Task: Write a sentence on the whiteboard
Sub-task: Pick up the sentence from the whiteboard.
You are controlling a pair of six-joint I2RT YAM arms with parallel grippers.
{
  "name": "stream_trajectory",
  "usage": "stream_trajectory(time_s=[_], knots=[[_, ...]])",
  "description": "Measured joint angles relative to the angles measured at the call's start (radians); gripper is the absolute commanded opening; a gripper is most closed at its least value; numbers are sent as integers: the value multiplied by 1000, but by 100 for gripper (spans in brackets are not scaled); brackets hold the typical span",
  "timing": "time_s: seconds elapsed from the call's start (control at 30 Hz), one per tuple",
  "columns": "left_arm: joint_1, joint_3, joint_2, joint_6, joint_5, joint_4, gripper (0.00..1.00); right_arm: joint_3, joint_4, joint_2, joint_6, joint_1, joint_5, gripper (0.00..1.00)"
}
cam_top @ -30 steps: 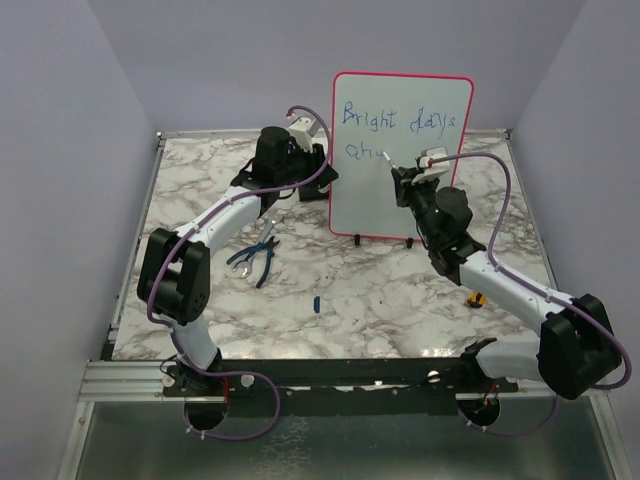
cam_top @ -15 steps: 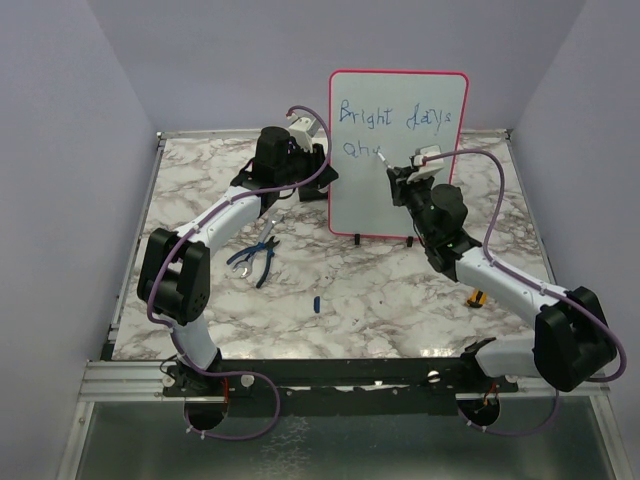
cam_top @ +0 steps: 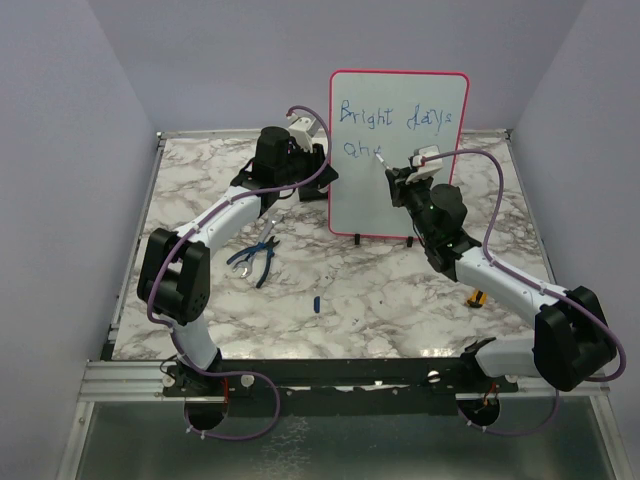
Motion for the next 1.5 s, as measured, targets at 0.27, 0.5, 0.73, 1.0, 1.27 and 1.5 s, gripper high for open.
stream_trajectory(time_s=[0.27, 0.5, 0.73, 1.0, 1.27, 1.5], knots=[[0, 0, 0, 0, 0, 0, 36, -1, -12, -1, 1, 0, 1, 1], [0, 0, 0, 0, 0, 0, 36, -10, -14, -9, 1, 0, 16, 1], [0, 0, 0, 0, 0, 0, 36, -14, -14, -16, 2, 0, 37, 1], [0, 0, 0, 0, 0, 0, 36, -14, -15, -26, 1, 0, 51, 1], [0, 0, 0, 0, 0, 0, 36, -57, -45, -97, 8, 0, 33, 1], [0, 0, 0, 0, 0, 0, 36, -77, -69, -170, 15, 0, 43, 1]])
